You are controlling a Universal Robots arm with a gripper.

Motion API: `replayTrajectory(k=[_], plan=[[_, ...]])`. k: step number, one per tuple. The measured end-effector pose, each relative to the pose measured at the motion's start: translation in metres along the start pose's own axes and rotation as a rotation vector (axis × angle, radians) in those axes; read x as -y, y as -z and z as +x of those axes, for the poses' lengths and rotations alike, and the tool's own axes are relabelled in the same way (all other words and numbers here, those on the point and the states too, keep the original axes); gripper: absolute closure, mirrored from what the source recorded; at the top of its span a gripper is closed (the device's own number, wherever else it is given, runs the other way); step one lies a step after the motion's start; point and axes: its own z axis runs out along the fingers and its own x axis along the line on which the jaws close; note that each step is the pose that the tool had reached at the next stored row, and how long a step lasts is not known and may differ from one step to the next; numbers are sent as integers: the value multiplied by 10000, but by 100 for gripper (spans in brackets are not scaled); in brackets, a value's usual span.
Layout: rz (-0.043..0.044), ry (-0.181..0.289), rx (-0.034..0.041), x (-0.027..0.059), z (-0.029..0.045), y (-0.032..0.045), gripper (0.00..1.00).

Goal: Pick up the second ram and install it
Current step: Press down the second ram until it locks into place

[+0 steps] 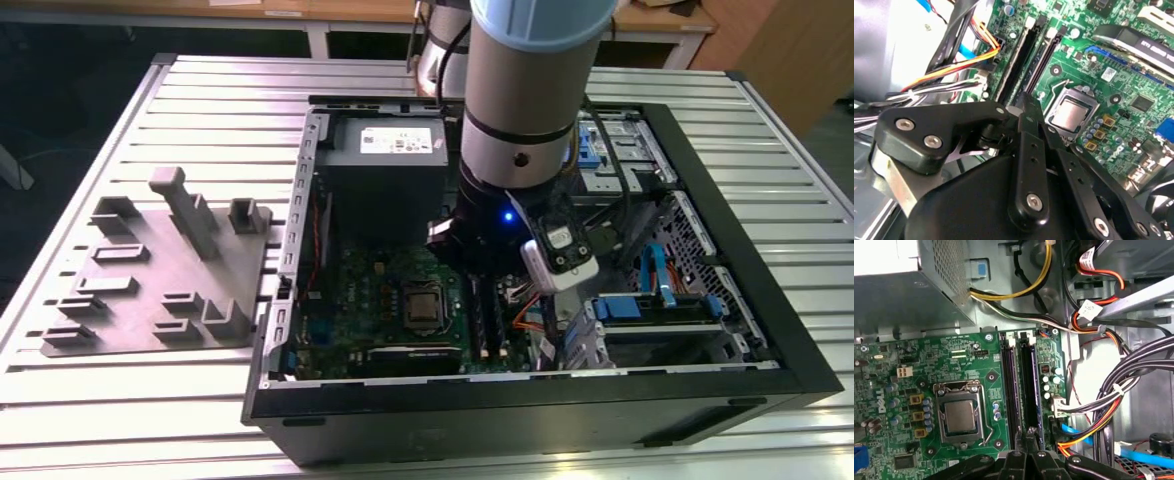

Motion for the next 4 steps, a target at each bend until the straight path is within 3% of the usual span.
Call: replayTrajectory(k=[4], plan=[[2, 0, -1, -6, 1, 1, 90]])
